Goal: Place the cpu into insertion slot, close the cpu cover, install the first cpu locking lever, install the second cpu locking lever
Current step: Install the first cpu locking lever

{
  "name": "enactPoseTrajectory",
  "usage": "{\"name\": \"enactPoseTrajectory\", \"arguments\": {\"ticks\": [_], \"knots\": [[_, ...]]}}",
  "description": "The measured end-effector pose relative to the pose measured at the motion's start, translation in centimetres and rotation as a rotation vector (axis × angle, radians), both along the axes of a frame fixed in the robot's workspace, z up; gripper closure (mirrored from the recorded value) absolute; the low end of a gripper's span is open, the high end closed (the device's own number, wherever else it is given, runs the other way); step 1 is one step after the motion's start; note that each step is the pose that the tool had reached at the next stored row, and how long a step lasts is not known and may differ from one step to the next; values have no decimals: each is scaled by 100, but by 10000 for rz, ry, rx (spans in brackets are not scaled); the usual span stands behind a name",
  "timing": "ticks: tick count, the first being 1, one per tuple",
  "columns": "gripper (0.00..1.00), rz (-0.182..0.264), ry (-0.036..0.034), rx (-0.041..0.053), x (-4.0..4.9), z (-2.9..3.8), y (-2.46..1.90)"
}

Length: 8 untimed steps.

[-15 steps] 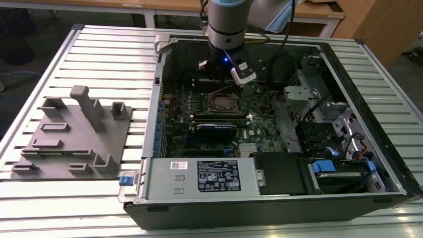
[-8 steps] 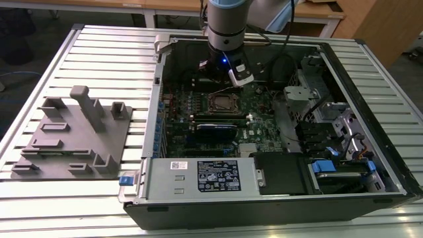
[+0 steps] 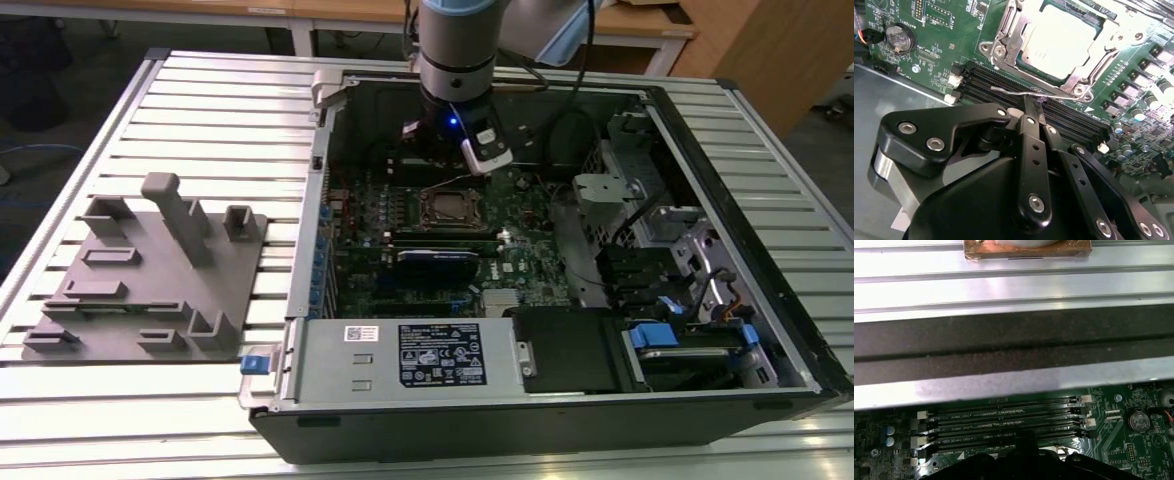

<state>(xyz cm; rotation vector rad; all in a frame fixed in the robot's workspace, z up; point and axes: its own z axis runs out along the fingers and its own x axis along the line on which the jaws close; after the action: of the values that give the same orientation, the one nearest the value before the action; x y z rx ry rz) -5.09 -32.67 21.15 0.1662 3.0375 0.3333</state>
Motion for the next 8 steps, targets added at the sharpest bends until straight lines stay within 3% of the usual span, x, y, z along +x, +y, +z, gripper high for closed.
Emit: {"name": "enactPoseTrajectory", "arguments": {"ticks": [8], "knots": [[90, -10, -1, -3, 0, 17, -8]]}}
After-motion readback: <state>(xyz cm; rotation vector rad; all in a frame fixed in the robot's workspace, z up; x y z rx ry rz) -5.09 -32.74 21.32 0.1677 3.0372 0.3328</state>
